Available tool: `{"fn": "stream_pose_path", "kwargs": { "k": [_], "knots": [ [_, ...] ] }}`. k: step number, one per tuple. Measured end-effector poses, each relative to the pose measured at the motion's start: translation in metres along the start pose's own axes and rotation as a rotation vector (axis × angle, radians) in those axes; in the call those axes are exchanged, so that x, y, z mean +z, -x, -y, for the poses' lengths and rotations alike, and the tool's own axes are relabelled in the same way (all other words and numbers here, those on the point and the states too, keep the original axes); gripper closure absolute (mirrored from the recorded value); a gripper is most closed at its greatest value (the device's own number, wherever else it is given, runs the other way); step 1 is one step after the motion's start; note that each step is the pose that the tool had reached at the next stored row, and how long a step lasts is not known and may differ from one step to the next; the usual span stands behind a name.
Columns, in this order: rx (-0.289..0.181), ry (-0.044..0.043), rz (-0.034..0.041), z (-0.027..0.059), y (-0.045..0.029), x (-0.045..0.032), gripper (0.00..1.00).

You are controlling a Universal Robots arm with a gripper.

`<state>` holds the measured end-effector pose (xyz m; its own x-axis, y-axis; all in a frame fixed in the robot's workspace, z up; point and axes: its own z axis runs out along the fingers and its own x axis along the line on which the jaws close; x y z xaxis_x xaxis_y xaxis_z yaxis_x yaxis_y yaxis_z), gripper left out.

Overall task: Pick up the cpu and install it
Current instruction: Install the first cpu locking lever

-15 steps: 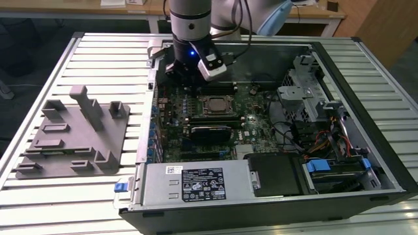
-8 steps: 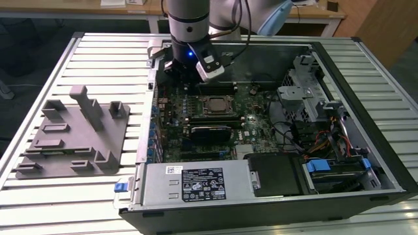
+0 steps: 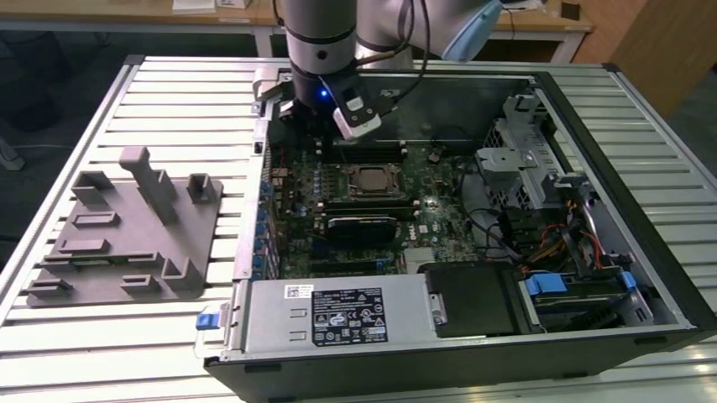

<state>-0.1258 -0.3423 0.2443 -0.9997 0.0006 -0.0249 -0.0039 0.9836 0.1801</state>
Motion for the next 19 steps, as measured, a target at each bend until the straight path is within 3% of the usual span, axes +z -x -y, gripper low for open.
{"fn": "stream_pose_path", "kwargs": {
  "k": [5,6,13,19],
  "knots": [
    [0.002,0.0616,0.0003,0.0,-0.0015,-0.0001,0.89],
    [0.002,0.0668,0.0003,0.0,-0.0016,0.0,0.89],
    [0.002,0.0671,0.0004,0.0,-0.0002,0.0,0.89],
    [0.002,0.0671,0.0001,0.0001,0.0152,0.0004,0.89]
  ]
}}
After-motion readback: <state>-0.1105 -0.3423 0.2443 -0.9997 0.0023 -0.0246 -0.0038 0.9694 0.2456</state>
